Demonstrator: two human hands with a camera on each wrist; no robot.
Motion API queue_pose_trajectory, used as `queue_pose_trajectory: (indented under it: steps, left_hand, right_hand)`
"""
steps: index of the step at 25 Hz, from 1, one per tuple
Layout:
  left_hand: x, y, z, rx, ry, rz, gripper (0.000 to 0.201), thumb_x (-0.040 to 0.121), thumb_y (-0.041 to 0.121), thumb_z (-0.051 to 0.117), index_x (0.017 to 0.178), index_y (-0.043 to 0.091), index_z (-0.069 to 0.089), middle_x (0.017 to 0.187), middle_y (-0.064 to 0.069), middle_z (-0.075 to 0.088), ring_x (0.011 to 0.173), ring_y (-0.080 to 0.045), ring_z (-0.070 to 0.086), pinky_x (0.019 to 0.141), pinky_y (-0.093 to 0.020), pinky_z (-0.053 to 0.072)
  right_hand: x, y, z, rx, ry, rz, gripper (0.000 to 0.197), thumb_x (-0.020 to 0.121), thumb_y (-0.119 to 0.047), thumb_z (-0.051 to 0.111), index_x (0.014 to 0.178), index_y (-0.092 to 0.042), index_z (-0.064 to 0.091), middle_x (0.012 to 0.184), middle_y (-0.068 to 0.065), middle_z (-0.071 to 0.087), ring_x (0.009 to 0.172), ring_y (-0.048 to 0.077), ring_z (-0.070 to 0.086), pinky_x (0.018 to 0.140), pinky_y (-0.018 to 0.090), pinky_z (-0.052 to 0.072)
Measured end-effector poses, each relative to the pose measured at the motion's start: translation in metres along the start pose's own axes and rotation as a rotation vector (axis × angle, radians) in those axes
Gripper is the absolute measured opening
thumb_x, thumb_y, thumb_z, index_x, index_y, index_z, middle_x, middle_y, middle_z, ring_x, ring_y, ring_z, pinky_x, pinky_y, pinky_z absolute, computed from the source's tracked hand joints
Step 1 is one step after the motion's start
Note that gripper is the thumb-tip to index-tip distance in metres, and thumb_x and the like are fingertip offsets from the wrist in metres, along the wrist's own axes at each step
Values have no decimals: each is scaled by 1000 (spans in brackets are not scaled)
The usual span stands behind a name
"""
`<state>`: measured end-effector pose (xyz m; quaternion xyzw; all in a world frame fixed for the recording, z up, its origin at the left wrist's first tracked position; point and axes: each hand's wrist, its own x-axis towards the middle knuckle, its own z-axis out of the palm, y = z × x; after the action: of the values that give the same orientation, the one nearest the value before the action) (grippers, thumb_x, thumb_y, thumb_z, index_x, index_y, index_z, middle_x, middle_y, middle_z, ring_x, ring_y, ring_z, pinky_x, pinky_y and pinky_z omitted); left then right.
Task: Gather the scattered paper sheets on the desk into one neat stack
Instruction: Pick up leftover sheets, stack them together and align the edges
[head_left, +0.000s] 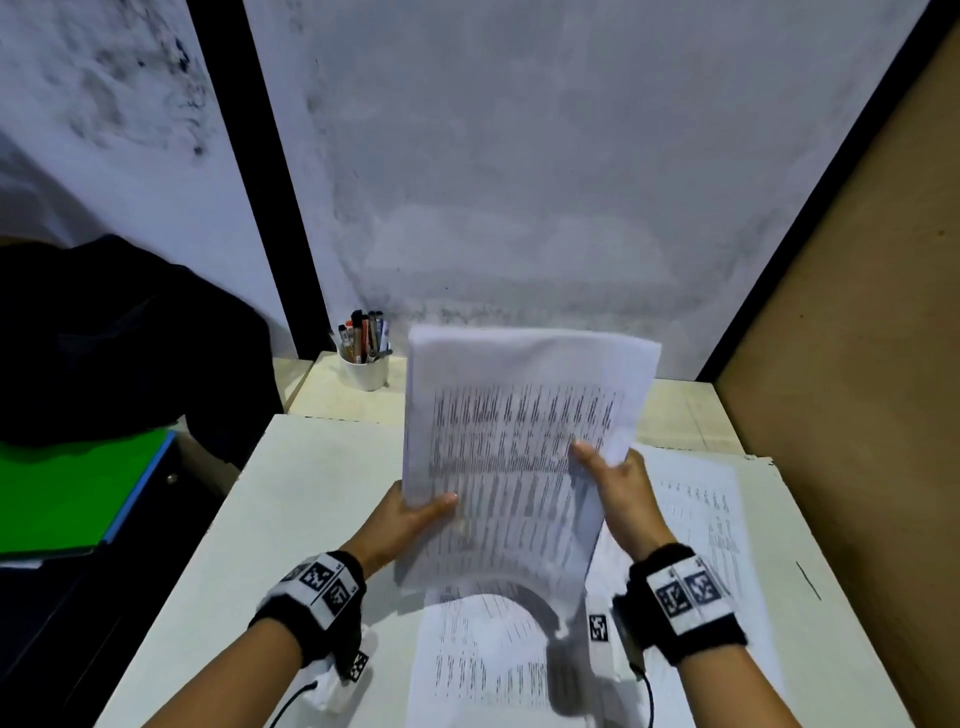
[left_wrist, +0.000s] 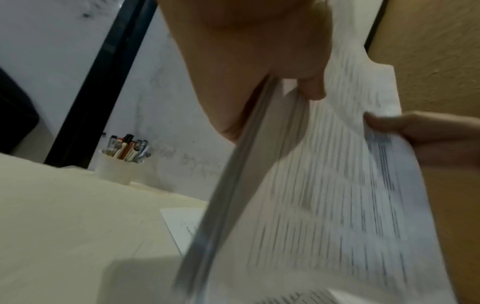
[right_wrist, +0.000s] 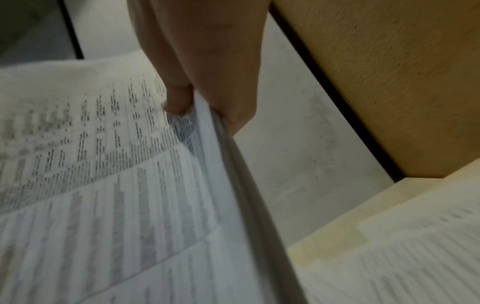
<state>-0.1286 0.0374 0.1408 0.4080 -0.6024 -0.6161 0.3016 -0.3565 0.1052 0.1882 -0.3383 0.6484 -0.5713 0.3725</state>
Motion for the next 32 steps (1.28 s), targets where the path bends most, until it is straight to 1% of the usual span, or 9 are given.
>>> queue_pose_trajectory:
  steps: [5,8,13,16,19,21,24,28,32]
  left_hand:
    - [10,-3,1,171,190,-17,33,87,31,57,72,1,61,55,-4,57,52,-16,55,47,-22,44]
    - [3,-24,-6,198,297,-109,38,89,32,54,79,-4,60,64,-16,56,59,-24,53,53,-30,44]
    - [-14,-37,-14,165,397,-162,36,90,29,52,83,-6,60,69,-19,59,65,-27,58,60,-34,46]
    - [-20,-34,-2,157,409,-157,36,91,26,51,76,-6,58,64,-16,56,61,-25,56,59,-32,44]
    - [-28,-27,10,147,429,-150,32,91,23,50,66,4,51,54,-9,51,52,-22,51,52,-26,41]
    - [-36,-24,16,127,433,-138,31,91,22,50,65,5,52,52,-5,53,49,-19,53,50,-26,42]
    - [-46,-24,17,130,441,-145,34,91,20,50,60,7,48,48,-3,49,45,-16,48,49,-26,40]
    - [-52,-32,11,100,450,-180,28,91,25,51,74,2,52,64,-16,50,61,-25,51,57,-34,41]
    - [-59,-35,11,86,477,-193,28,90,27,52,79,1,53,73,-18,53,66,-27,51,61,-37,41]
  right_hand:
    - [33,10,-43,1,-52,144,36,91,-24,55,126,-20,47,116,5,57,107,20,56,83,34,50]
    - [32,82,-112,-253,210,493,72,82,-31,66,142,-10,30,146,15,34,133,35,36,107,49,34]
    - [-26,151,-175,-668,489,1004,107,73,-58,64,147,-5,7,155,22,6,141,42,13,115,52,15]
    - [-33,163,-168,-805,409,970,110,69,-63,62,146,-8,6,154,20,11,138,42,22,111,52,24]
    - [-20,176,-153,-704,364,895,106,69,-38,76,144,-2,10,149,24,25,132,41,36,105,48,36]
    - [-14,181,-148,-672,341,845,81,69,-22,77,131,8,35,129,27,52,111,40,56,84,40,51]
    - [-11,172,-148,-639,256,766,45,68,-12,74,105,11,60,98,25,68,82,35,66,60,28,47]
    - [-15,154,-142,-616,-69,884,33,68,-6,79,92,8,60,104,22,65,90,32,60,69,31,49]
    - [-9,137,-138,-537,158,705,71,71,-21,79,126,10,47,126,27,56,110,36,56,85,37,46]
